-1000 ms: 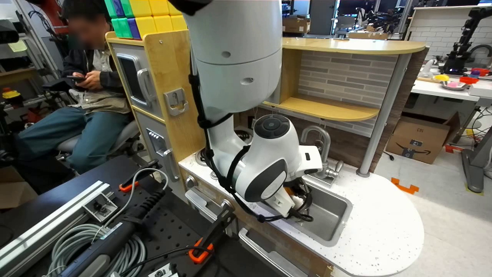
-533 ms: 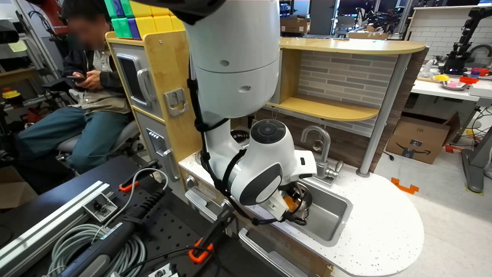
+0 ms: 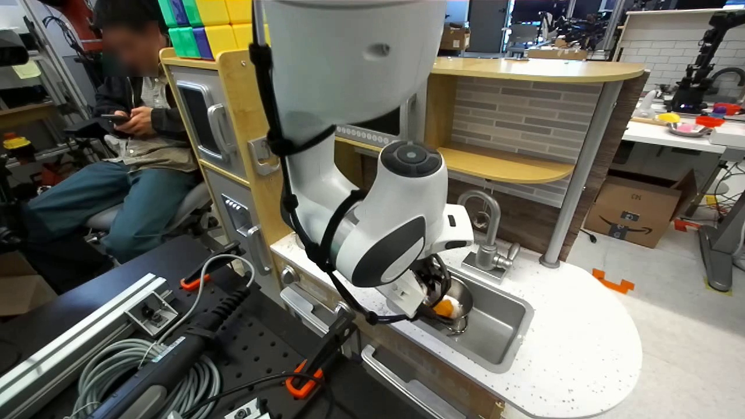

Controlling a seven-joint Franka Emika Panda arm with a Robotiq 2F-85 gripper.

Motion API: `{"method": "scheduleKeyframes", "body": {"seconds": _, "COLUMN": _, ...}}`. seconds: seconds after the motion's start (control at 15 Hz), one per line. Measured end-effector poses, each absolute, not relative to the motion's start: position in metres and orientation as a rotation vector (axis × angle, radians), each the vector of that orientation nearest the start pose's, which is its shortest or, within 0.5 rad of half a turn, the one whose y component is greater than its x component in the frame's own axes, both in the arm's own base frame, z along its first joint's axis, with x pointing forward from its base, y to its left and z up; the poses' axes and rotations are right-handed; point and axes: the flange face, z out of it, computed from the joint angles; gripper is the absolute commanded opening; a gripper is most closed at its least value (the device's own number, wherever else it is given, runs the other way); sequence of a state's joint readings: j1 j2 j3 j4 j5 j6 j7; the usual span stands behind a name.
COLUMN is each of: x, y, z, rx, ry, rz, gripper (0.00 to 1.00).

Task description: Put the plastic bread on the stove inside the silver pot in the sink

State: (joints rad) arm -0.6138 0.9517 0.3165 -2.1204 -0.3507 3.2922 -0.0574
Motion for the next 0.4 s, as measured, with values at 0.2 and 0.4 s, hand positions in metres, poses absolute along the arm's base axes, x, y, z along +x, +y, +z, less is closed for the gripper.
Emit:
{"method": "scheduleKeyframes", "body": {"seconds": 0.2, "x": 0.500, "y": -0.103, "z": 0.059, "rx": -2.842, "ry": -0.063, "rz": -0.348, "gripper": 1.00}}
{"method": "scheduleKeyframes", "body": {"seconds": 0.4, "x": 0.487, "y": -0.091, "z": 0.098, "rx": -2.717, "ry": -0.134, "rz": -0.283, "gripper": 1.00}}
